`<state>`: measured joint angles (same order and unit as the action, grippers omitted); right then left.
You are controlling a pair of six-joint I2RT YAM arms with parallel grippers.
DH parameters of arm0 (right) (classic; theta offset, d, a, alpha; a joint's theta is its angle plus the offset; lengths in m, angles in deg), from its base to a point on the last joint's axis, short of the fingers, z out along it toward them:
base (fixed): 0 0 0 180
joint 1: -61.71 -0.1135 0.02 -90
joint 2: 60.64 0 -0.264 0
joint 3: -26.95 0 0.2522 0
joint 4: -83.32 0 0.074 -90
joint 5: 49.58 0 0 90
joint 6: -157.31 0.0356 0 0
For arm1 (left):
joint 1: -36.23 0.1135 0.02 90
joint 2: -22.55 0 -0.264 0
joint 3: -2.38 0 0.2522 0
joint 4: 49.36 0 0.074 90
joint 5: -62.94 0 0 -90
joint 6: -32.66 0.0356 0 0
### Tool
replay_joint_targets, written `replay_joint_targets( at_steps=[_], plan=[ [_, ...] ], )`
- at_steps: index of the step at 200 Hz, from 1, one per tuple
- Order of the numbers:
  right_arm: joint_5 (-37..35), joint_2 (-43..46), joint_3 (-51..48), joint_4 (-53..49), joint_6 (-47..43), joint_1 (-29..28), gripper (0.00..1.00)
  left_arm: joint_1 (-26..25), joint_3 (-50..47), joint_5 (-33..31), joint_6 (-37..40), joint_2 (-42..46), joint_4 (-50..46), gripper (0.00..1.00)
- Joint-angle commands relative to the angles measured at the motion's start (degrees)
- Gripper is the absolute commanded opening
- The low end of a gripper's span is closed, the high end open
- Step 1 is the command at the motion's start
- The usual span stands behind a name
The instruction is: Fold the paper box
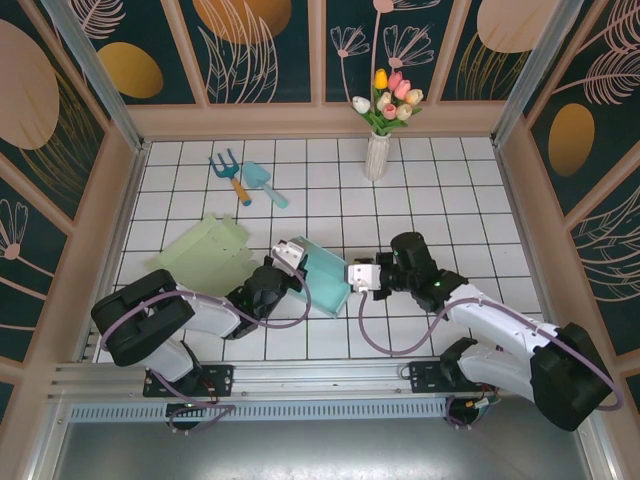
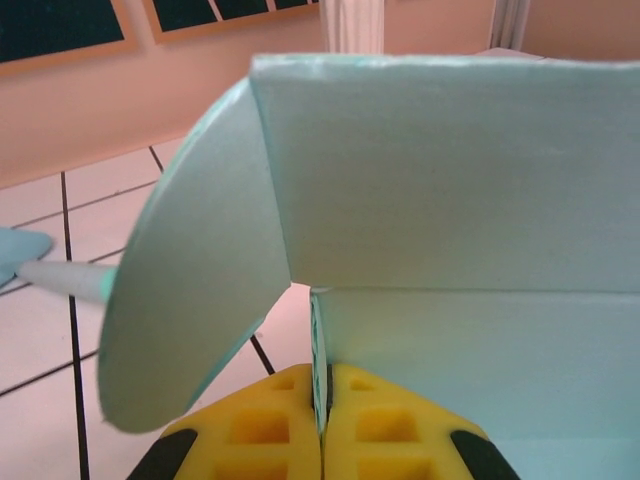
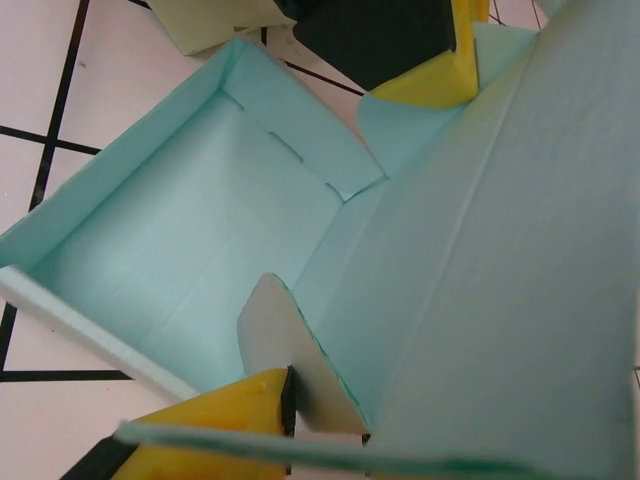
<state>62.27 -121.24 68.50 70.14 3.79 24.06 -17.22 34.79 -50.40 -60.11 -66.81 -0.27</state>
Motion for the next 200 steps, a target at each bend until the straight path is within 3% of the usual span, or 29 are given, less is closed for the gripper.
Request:
replay_joint_targets(
  at_steps=[1,55,100,132,168,200],
  plan=[
    [-2.5,-0.2,1.7,-1.6,-2.5,-2.6,0.26,-0.5,-2.9,2.6,-2.9,0.0,3.4,0.02],
    [-8.8,-2.8,2.5,-4.7,-4.6,-7.8,0.26,-0.6,-4.8,5.0,-7.9,-1.0,3.4,0.07],
    [-12.1,-4.6,2.9,-5.7,-4.7,-11.0,0.25,-0.6,-6.1,0.6,-13.9,-0.3,-2.6,0.22],
    [-13.4,-5.5,3.3,-5.7,-4.6,-11.9,0.25,-0.7,-7.0,-2.1,-17.8,5.7,-8.7,0.34],
    [-14.9,-5.8,3.3,-6.1,-4.4,-12.6,0.25,-0.6,-6.0,-3.8,-23.9,18.3,-22.6,0.44],
    [-15.5,-6.2,3.4,-5.9,-4.3,-12.8,0.25,-0.6,-3.5,-7.8,-34.7,28.6,-43.0,0.46]
  ],
)
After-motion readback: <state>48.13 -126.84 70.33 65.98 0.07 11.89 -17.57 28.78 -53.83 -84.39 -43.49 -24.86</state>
